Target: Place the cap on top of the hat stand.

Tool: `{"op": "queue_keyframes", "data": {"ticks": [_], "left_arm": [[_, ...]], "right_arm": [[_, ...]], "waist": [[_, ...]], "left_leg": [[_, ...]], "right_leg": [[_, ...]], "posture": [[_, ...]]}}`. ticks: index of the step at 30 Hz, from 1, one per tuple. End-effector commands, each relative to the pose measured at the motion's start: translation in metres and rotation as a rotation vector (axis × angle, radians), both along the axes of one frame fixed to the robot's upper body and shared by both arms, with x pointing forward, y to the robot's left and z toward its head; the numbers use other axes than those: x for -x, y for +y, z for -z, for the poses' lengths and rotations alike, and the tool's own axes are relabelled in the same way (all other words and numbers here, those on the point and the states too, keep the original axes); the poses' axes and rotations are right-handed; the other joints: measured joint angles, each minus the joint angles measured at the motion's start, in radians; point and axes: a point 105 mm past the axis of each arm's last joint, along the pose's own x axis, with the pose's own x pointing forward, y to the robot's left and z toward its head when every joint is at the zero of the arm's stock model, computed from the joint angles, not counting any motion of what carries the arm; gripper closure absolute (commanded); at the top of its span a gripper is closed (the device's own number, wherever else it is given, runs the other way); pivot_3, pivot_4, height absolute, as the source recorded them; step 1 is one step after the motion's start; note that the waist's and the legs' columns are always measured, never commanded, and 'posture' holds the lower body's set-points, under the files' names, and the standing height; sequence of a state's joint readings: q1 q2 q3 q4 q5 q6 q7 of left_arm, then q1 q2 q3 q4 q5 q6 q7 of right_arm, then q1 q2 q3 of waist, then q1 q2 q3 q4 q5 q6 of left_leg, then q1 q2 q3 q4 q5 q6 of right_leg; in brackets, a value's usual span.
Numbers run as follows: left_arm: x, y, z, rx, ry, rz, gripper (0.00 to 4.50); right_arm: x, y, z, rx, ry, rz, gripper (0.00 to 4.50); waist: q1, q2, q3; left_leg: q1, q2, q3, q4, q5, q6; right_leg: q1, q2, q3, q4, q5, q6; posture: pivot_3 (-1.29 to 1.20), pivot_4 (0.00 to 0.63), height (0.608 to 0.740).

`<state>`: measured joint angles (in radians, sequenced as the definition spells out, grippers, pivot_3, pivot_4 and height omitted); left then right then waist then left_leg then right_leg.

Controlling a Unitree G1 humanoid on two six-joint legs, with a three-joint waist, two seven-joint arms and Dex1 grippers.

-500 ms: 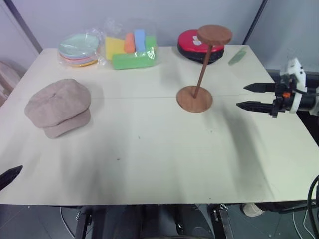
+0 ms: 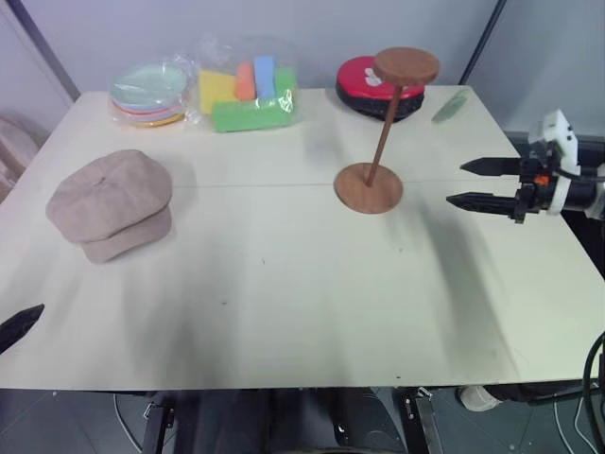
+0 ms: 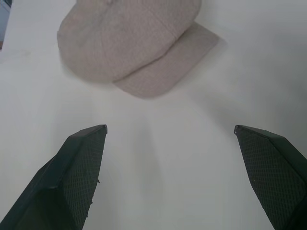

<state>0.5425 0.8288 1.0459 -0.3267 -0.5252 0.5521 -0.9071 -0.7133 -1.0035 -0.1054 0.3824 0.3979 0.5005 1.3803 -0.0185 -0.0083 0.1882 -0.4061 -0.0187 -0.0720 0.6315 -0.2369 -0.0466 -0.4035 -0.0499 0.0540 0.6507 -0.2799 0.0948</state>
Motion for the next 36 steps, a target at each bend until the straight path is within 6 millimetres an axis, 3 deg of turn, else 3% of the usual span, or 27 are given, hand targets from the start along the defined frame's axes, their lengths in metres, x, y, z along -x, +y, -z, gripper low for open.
{"op": "queue_keyframes", "data": {"ticks": [1,5,8,11,14,19,33,36], "left_arm": [[-0.018,-0.015,-0.009,-0.23,-0.021,0.067,0.03],[-0.05,-0.04,0.003,-0.546,-0.042,0.114,0.03],[-0.072,-0.047,0.008,-0.722,-0.102,0.08,0.03],[-0.093,-0.058,0.016,-0.814,-0.162,0.076,0.03],[-0.111,-0.066,0.033,-0.907,-0.184,0.091,0.03],[-0.132,-0.069,0.059,-0.984,-0.175,0.081,0.03],[-0.174,-0.048,0.083,-1.004,-0.183,-0.083,0.03],[-0.176,-0.047,0.084,-0.984,-0.193,-0.087,0.9]], "right_arm": [[0.01,0.006,-0.019,0.004,-0.068,-0.026,0.0],[0.034,0.029,-0.026,-0.053,-0.044,-0.099,0.0],[0.062,0.051,-0.027,-0.09,0.005,-0.188,0.0],[0.085,0.07,-0.029,-0.111,0.029,-0.261,0.0],[0.096,0.083,-0.034,-0.127,0.022,-0.279,0.0],[0.099,0.084,-0.04,-0.139,-0.006,-0.243,0.0],[0.095,0.089,-0.048,-0.18,-0.057,-0.207,0.0],[0.094,0.088,-0.049,-0.177,-0.065,-0.202,0.0]], "waist": [[0.003,0.0,0.0],[0.008,0.0,0.0],[0.007,0.0,0.0],[0.005,0.0,0.0],[0.002,0.0,0.0],[0.006,-0.001,-0.001],[0.008,-0.002,-0.002],[0.008,-0.002,-0.002]], "left_leg": [[0.0,0.0,0.0,0.0,0.0,0.0],[0.0,-0.001,0.0,0.0,0.0,0.0],[0.0,0.0,-0.001,0.0,0.0,0.0],[-0.001,0.0,-0.001,0.0,0.0,0.0],[0.0,0.0,0.0,0.0,0.0,0.0],[-0.001,0.0,-0.001,0.001,0.0,0.0],[-0.001,-0.001,-0.006,0.001,0.0,0.0],[0.0,-0.001,-0.006,0.001,0.0,0.0]], "right_leg": [[0.0,0.0,0.0,0.0,0.0,0.0],[0.0,0.0,0.001,0.0,0.0,0.0],[0.0,0.0,0.0,0.0,0.002,0.003],[0.0,0.001,0.0,0.0,0.002,0.004],[0.0,0.001,0.0,0.001,0.002,0.004],[0.0,0.001,0.0,0.001,0.002,0.004],[0.0,0.0,-0.002,0.003,0.003,0.005],[0.0,0.0,-0.002,0.004,0.003,0.005]], "posture": [[0.0,0.15,0.74],[0.0,0.15,0.74],[0.0,0.15,0.74],[0.0,0.15,0.74],[0.0,0.15,0.74],[0.0,0.15,0.74],[0.0,0.15,0.74],[0.0,0.15,0.74]]}}
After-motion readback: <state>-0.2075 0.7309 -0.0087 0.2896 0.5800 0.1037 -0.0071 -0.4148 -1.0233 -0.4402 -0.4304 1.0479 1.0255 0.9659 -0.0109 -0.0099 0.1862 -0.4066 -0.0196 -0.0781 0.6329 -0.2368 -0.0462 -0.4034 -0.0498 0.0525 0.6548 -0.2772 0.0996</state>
